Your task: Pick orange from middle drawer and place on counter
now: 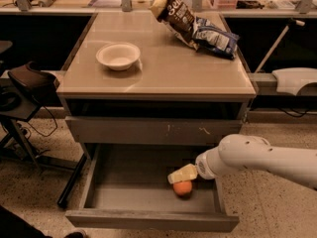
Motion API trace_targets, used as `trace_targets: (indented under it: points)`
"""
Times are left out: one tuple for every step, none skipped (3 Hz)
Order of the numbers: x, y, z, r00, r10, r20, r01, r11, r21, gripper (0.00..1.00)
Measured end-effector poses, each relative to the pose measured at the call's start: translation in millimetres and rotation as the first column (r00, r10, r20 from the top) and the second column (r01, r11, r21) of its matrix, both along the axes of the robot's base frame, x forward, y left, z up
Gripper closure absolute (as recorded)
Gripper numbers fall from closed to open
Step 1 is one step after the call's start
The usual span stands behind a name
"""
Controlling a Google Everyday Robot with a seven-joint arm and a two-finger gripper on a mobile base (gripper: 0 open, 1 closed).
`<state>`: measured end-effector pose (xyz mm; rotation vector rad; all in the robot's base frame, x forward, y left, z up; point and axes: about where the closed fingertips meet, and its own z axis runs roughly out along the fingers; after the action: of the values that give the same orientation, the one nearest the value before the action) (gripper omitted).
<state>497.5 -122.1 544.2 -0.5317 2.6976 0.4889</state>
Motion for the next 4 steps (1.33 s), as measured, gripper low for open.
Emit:
trace_targets:
  points:
    - [2.8,0.6,1.9,1.0,-0.001,0.005,0.001,1.0,0.002,0.0]
    - [6.8,9.4,-31.7,0.9989,-0.046,-0.005,0.046,0.998,0.047,0.0]
    - [9.6,18.8,-90.5,0.9902,-0.136,-0.035,0.138,0.988,0.064,0.0]
    - [9.5,19.6,-131.4,0.97,-0.236,-0.057,0.238,0.971,0.029,0.0]
